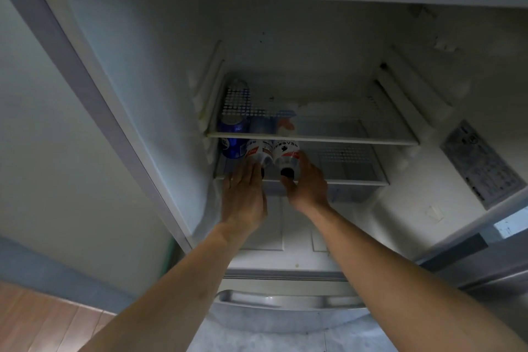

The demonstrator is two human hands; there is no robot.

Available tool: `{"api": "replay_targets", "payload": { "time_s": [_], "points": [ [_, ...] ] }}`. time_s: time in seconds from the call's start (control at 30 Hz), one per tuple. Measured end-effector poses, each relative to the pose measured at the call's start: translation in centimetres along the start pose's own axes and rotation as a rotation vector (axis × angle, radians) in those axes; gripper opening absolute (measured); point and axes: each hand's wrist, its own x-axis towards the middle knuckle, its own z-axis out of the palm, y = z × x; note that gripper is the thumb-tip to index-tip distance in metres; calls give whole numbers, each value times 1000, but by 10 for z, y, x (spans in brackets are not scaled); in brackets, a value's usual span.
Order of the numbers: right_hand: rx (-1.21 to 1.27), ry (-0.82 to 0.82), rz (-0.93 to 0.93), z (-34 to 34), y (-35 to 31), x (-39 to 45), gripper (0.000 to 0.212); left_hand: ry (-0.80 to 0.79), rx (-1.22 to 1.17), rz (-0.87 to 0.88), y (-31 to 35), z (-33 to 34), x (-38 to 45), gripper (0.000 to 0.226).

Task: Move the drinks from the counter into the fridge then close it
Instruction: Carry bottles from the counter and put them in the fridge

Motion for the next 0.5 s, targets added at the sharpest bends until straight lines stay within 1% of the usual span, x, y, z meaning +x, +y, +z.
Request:
{"api": "replay_targets", "payload": {
  "time_s": [0.07, 0.17, 0.27, 0.37, 0.5],
  "points": [
    [-90, -20, 15, -1, -1, 11, 62, -26, 6, 8, 3, -6, 12, 65],
    [-176, -77, 22, -3, 0, 29, 62, -108, 30, -15, 9, -8, 28, 72],
    [-205, -114, 19, -4, 2, 44, 54, -244, 73, -67, 13, -7, 39, 81],
    [-288, -158, 27, -4, 0, 55, 57, -362, 93, -105, 13, -7, 48, 89],
    [-365, -164, 79, -1, 0, 65, 61, -425, 86, -129, 13, -8, 59, 96]
  ]
}}
